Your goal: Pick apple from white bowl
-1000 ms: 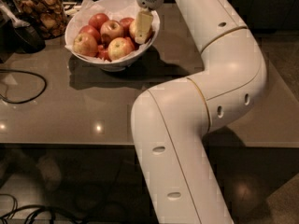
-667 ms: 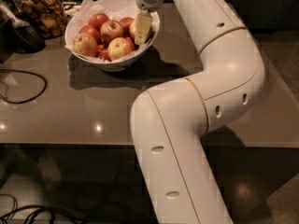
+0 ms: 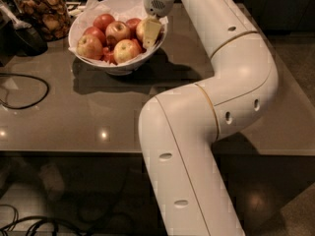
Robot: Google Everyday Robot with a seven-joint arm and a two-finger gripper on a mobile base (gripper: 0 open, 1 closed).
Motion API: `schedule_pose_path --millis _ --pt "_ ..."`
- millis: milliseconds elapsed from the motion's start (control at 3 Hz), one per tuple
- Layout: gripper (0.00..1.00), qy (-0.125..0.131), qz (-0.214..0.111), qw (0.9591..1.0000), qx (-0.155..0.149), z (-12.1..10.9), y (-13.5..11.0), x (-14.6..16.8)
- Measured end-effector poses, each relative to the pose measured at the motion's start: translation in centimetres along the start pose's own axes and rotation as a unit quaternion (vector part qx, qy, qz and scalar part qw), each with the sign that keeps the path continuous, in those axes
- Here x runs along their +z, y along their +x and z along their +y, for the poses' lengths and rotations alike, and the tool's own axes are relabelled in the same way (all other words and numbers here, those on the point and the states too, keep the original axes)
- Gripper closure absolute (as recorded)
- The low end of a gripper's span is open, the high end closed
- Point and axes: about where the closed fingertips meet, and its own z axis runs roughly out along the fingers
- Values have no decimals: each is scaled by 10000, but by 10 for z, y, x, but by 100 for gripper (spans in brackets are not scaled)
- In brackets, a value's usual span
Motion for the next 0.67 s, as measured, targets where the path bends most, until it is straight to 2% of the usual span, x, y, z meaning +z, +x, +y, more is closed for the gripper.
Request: schedule_pose_path --millis 333,667 --pt "48 -13 -5 10000 7 0 0 1" --pt "71 -13 -5 10000 7 0 0 1"
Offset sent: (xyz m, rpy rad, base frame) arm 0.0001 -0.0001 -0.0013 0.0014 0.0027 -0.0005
